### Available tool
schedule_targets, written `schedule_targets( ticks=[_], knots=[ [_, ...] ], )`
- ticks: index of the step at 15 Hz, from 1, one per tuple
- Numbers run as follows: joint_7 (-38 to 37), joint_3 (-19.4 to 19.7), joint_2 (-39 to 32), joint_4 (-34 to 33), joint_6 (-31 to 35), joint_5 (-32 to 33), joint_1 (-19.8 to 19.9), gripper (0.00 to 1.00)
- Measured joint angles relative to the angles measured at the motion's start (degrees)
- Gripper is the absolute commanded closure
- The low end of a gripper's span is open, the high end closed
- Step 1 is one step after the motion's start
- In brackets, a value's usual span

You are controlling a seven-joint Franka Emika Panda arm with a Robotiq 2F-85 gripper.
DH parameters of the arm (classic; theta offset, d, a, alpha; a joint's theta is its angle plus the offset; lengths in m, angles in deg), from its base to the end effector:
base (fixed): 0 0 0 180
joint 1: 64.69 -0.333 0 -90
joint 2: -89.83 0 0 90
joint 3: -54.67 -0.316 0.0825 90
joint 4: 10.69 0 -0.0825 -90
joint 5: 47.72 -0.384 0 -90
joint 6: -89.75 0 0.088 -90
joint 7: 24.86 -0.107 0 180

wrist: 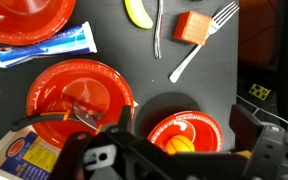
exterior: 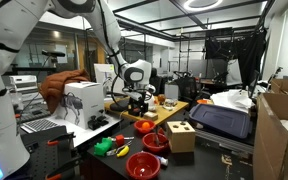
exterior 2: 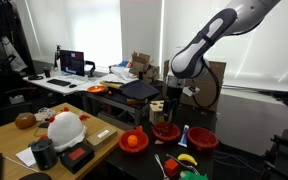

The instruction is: Remove the pliers from the bowl and put it on the table

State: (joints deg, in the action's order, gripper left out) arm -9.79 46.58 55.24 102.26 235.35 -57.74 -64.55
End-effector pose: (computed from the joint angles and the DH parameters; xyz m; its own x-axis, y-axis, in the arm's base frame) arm 0.6027 0.0809 0.1598 0.9732 0.2301 -0.0009 0.2262 -0.9575 -0.1788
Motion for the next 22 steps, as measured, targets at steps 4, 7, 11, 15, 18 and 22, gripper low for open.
schedule_targets(
  ticks=[4,7,11,15,18,22],
  knots=[
    [0.6,-0.5,-5.9,-5.3,0.3,4.3,-0.4,0.00],
    [0.6,0.9,-8.3,-8.5,0.3,7.1,-0.1,0.00],
    [4.6,1.3,-9.8,-11.6,0.2,8.0,3.0,0.00],
    [12.0,0.3,-12.0,-13.5,-0.1,8.9,6.1,0.00],
    [18.6,-1.4,-14.3,-14.6,-0.9,9.5,8.4,0.00],
    [27.0,-3.5,-16.8,-16.4,-2.3,9.7,10.0,0.00]
  ],
)
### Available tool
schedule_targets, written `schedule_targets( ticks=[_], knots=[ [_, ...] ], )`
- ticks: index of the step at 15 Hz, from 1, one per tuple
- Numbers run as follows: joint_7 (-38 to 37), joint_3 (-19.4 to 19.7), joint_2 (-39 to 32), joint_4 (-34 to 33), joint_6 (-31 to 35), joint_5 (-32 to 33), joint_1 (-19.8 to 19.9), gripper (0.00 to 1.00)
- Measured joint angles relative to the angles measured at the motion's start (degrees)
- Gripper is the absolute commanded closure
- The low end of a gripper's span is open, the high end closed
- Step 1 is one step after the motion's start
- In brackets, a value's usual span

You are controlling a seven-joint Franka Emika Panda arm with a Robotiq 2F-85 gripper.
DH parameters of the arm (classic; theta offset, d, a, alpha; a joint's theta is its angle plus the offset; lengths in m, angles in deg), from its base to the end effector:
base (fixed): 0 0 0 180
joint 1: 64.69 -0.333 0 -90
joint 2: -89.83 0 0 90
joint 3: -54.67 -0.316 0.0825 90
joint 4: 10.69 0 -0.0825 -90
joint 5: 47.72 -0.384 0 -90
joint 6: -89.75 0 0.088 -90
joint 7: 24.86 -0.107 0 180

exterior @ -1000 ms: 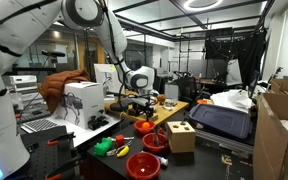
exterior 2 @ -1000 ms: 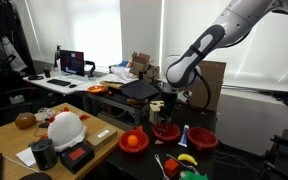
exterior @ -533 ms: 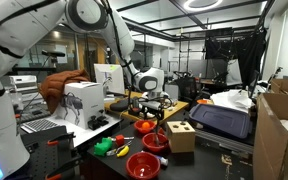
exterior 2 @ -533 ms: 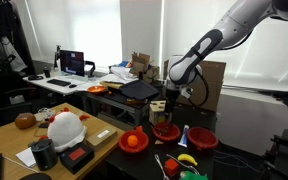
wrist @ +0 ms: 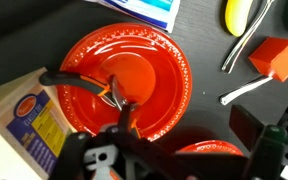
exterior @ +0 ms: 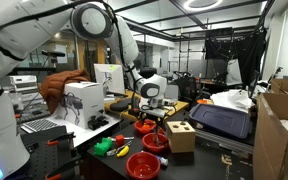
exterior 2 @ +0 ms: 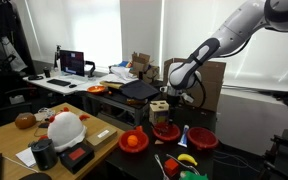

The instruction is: Remove the pliers from the bowl and put it on the table

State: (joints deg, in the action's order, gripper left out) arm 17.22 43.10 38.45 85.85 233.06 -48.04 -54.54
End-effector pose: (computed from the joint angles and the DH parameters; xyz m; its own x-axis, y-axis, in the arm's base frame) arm 0.6551 0.0073 0.0802 0.7759 0.6284 0.0549 0.6277 -0.7606 -0.1656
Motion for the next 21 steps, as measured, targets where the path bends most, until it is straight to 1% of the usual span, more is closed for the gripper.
schedule_targets(
  ticks=[6,9,21],
  knots=[
    [9.0,-0.3,-2.4,-2.8,-3.8,0.0,0.3,0.00],
    [12.7,0.2,-3.6,-3.7,-4.6,0.1,0.4,0.00],
    [19.5,-0.4,-10.8,-10.4,-5.5,0.1,-1.0,0.00]
  ],
)
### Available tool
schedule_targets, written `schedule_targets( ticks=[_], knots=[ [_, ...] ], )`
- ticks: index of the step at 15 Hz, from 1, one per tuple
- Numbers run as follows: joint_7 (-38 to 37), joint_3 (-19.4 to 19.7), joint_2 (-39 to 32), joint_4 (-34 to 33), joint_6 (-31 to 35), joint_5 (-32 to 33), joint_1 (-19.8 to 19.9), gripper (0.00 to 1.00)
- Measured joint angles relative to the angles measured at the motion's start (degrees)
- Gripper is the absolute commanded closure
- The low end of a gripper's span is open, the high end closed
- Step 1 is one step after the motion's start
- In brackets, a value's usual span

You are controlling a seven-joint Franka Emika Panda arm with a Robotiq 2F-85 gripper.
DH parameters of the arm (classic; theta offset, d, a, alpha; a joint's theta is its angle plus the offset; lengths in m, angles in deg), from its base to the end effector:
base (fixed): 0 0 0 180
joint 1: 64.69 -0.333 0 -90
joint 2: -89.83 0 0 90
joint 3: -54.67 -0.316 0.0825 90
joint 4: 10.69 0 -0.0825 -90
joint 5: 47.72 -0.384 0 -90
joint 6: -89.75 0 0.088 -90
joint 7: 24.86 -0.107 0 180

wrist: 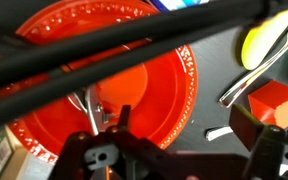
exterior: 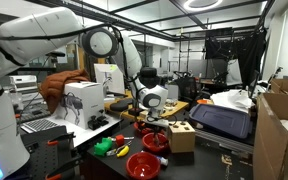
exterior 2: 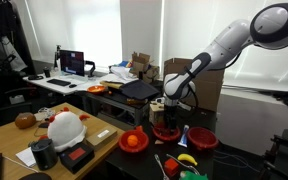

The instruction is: Remove the pliers from the bowl and put it on the table

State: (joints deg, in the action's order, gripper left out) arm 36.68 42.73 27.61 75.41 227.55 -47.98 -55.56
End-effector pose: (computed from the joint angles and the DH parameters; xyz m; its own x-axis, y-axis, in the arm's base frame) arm 0.6623 0.0190 0.0140 0.5254 0.8470 0.0814 0.8353 -0.4952 -0.2390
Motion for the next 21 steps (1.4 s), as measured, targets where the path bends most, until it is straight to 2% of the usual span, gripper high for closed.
schedule_targets(
  ticks=[15,21],
  knots=[
    [8.1,0.1,-1.8,-4.2,-1.9,0.2,-0.1,0.00],
    [10.8,1.5,-1.9,-4.8,-1.8,2.7,-0.1,0.00]
  ],
)
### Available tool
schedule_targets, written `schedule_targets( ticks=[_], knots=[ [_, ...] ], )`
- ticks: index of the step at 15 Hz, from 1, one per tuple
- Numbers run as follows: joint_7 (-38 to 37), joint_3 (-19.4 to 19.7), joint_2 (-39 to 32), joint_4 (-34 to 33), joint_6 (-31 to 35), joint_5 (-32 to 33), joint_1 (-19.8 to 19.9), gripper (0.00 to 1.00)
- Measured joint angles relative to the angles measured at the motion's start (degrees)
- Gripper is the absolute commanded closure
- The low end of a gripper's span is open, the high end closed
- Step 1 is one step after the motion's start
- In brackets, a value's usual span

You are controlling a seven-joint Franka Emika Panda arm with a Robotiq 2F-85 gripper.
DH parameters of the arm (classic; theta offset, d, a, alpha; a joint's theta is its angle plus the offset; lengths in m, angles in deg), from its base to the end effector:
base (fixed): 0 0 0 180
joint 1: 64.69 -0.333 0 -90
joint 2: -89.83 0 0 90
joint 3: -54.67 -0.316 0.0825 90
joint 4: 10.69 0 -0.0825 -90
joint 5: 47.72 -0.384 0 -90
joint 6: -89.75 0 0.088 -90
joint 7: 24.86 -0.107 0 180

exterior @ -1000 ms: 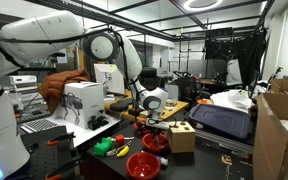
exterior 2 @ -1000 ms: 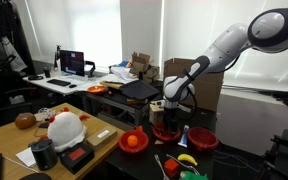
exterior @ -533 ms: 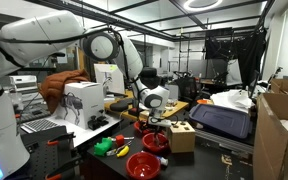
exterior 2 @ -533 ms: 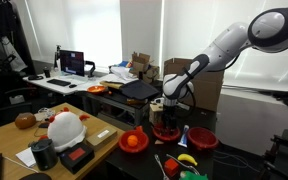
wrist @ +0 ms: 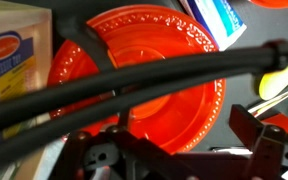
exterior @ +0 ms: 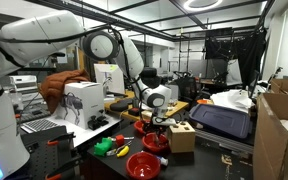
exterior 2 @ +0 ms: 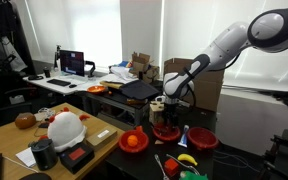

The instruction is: Remove the pliers from the bowl and put it on the table

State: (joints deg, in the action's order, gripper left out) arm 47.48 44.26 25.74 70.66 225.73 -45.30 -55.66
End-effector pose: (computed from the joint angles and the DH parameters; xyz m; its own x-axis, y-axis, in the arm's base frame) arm 0.6794 -0.0009 0.0161 0.3399 0.9365 0.0861 0.9289 -0.3201 -0.1861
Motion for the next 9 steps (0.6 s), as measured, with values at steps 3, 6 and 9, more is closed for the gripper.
schedule_targets(
  ticks=[3,6,9],
  knots=[
    [1.9,0.2,-0.3,0.0,0.2,0.8,0.0,0.00],
    [3.1,0.2,-0.6,0.0,0.7,0.9,-0.2,0.00],
    [4.1,0.2,-0.9,0.0,1.3,0.9,-0.4,0.00]
  ],
)
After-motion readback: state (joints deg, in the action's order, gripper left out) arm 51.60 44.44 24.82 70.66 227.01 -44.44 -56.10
